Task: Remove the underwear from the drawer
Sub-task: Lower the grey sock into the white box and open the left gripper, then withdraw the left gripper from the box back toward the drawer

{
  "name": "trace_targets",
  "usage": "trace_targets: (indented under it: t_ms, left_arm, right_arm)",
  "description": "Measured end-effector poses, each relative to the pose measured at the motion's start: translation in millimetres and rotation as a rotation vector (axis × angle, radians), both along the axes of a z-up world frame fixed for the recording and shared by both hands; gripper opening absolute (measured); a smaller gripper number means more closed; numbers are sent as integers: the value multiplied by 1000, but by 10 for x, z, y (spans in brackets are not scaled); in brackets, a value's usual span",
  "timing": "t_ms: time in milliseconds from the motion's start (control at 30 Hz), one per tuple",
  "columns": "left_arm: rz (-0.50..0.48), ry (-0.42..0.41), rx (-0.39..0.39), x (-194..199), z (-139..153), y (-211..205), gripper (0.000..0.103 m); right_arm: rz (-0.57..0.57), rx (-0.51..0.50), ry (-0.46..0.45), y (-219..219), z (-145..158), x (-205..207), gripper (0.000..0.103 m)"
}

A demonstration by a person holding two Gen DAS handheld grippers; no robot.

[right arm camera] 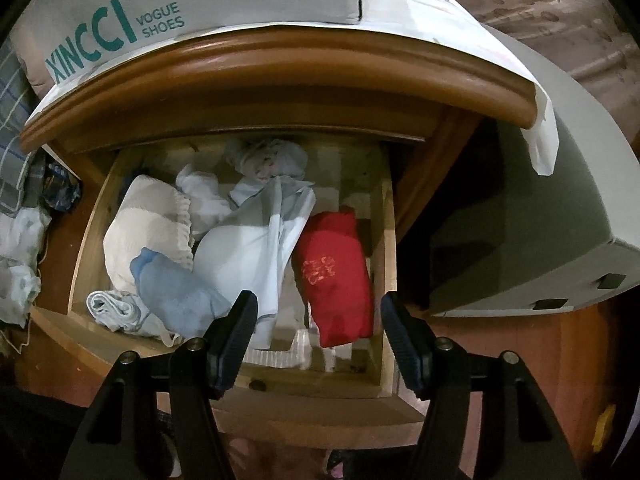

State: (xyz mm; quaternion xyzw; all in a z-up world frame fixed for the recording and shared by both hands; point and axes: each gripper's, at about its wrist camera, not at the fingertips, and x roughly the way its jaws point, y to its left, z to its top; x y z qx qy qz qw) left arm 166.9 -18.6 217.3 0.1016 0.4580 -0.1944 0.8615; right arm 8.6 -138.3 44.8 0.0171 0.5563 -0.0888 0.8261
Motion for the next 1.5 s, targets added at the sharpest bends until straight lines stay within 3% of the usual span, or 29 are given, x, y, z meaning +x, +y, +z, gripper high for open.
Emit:
trace_targets:
  t_ms: [600, 900, 1133, 1367, 1500]
  left_arm:
    - [32, 85, -1, 146, -336, -39, 38]
    - [52, 49, -21, 64, -287, 1, 63]
    - [55, -13, -36, -148, -119, 104, 63]
    - [62, -124, -44, -665, 142, 361, 63]
    - [91, -154, -39, -972, 127, 617, 64]
  right_arm:
    - [12, 7, 7, 21, -2, 13, 63]
    - [21, 14, 7, 40, 5, 9, 63]
    - [34, 17, 2, 59, 10, 5, 64]
    - [73, 21, -10, 130, 17, 4, 64]
    - [123, 46, -26, 209, 38, 10, 64]
